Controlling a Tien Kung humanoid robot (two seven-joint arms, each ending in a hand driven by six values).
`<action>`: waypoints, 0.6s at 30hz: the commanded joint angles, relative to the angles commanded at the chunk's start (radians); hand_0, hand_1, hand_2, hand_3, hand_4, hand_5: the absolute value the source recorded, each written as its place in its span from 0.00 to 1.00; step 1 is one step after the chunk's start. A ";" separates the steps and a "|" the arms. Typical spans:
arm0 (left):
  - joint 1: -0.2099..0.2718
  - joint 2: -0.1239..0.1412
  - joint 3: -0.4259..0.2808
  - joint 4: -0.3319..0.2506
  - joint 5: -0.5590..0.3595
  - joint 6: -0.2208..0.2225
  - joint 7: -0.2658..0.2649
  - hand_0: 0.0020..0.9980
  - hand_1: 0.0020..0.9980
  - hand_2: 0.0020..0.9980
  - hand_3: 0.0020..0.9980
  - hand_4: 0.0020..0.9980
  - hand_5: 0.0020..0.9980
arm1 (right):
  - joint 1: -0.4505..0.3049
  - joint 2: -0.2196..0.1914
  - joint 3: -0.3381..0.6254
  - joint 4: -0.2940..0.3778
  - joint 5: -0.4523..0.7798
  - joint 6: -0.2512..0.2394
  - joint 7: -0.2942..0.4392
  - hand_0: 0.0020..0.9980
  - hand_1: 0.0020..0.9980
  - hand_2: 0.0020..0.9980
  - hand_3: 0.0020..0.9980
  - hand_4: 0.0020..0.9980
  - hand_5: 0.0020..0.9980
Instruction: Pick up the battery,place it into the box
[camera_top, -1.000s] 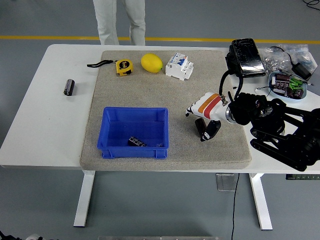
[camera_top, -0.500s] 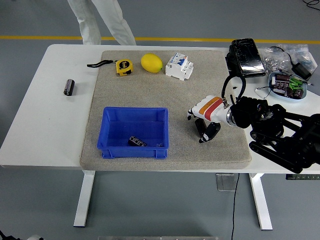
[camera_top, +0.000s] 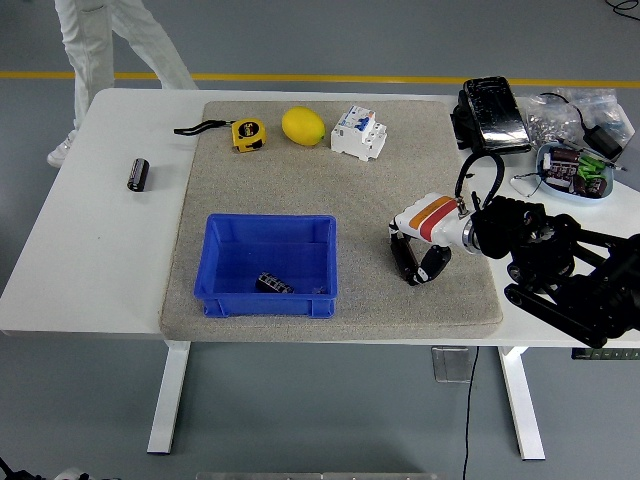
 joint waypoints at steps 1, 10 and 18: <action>0.000 0.000 0.000 0.000 0.001 0.000 0.000 0.74 0.74 0.78 0.63 0.65 0.53 | 0.000 0.000 -0.001 0.002 0.000 -0.003 0.000 0.41 0.50 0.54 0.55 0.99 0.23; 0.001 0.001 0.001 0.000 -0.002 0.000 -0.001 0.74 0.73 0.78 0.64 0.65 0.53 | 0.001 -0.006 0.004 0.018 0.005 -0.024 -0.003 0.40 0.45 0.50 0.50 0.97 0.19; 0.002 0.002 0.000 0.001 -0.003 0.000 -0.001 0.74 0.73 0.78 0.64 0.65 0.53 | 0.006 -0.016 0.027 0.057 0.006 -0.021 -0.009 0.41 0.44 0.49 0.50 0.97 0.19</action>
